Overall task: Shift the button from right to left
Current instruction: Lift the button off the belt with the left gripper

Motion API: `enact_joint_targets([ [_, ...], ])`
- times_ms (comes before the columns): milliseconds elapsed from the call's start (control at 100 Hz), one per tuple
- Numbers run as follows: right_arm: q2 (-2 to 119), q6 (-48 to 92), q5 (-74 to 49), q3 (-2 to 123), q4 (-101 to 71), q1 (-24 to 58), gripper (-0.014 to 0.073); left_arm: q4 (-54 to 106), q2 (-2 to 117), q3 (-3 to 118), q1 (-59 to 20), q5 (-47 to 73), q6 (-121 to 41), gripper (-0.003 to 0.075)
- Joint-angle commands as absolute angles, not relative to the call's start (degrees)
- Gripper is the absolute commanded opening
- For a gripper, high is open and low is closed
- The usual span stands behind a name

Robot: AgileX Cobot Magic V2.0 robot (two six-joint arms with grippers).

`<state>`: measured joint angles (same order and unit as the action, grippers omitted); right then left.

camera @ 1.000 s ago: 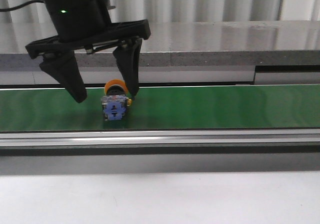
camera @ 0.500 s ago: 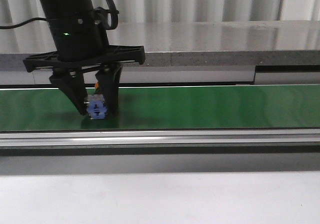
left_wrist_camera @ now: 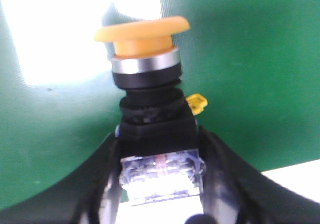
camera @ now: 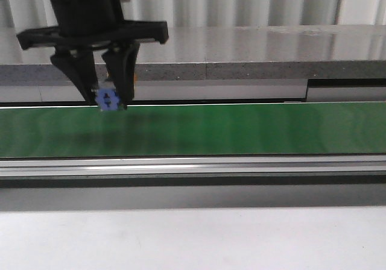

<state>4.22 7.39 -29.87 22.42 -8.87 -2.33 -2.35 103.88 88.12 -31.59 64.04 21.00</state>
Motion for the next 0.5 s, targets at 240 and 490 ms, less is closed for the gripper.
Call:
enact_joint_targets([
  [240, 4.96, 7.71, -25.06, 23.77, -9.28, -2.34, -0.0066, -3.78, 95.62, 90.2, -20.58, 68.6, 9.74, 0.0017],
  [490, 4.96, 7.71, -25.06, 23.77, -9.28, -2.34, -0.0066, -3.43, 95.4, 90.2, -7.81, 69.64, 1.21, 0.0017],
])
